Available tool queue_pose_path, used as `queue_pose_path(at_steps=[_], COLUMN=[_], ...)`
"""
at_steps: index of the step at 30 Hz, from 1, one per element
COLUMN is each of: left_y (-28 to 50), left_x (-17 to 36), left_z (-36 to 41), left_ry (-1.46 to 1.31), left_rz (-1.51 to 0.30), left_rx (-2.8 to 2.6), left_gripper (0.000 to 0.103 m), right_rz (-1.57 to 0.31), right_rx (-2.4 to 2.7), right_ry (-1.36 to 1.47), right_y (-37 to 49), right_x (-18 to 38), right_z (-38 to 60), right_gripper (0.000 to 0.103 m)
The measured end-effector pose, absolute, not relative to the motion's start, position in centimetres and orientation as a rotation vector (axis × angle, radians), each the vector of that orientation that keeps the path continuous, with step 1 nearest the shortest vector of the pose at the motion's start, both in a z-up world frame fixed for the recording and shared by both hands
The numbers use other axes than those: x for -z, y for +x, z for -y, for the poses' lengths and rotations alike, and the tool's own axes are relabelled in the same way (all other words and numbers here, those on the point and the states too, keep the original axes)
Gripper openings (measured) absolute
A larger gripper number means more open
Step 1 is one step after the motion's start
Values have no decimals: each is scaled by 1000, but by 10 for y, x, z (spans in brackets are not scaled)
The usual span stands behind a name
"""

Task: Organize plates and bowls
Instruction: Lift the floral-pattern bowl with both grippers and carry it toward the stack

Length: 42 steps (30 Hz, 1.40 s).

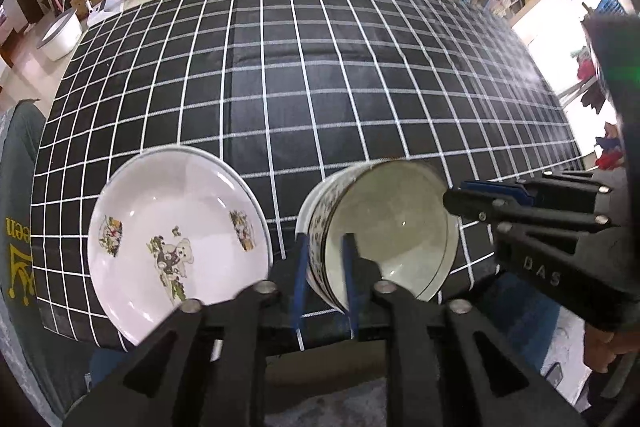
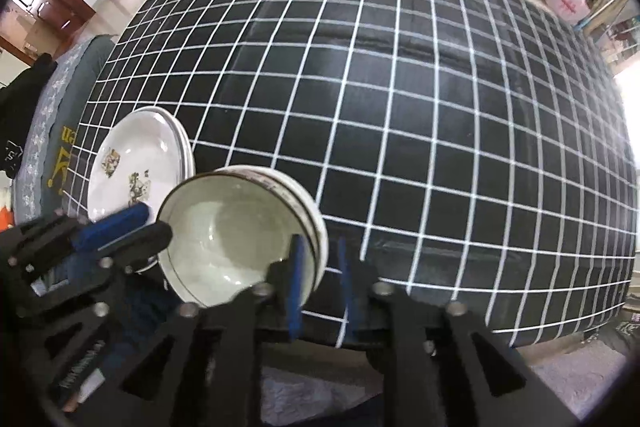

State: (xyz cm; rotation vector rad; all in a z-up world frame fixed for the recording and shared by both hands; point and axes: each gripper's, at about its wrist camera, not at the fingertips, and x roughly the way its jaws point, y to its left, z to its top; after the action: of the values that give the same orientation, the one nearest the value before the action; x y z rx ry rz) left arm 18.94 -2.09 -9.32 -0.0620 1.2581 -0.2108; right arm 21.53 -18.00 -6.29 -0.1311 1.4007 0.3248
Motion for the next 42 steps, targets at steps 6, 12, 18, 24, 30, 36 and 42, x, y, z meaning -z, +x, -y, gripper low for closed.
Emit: queue_pose_path(at_steps=[6, 12, 18, 24, 30, 36, 42], left_y=[189, 192, 201, 208, 209, 207, 203], left_x=[74, 85, 108, 114, 123, 139, 139], left_z=[13, 9, 3, -1, -2, 1, 6], left_ry=[-73, -58, -56, -65, -77, -76, -80], left_rz=[-1220, -1229, -1267, -1282, -1290, -1299, -1291], left_rx=[226, 245, 237, 241, 270, 279, 336], left_gripper=[37, 38, 38, 38, 41, 43, 43], right_rz=[-1340, -1372, -1426, -1435, -1448, -1460, -1435], right_rx=[-326, -326, -299, -295, -309, -293, -299], right_ry=[-73, -20, -8, 9, 80, 89, 87], right_y=[211, 210, 217, 220, 217, 214, 211], right_x=[51, 71, 94, 98, 105, 108, 96], right_z=[193, 195, 199, 203, 212, 219, 216], right_gripper=[65, 65, 65, 66, 69, 76, 76])
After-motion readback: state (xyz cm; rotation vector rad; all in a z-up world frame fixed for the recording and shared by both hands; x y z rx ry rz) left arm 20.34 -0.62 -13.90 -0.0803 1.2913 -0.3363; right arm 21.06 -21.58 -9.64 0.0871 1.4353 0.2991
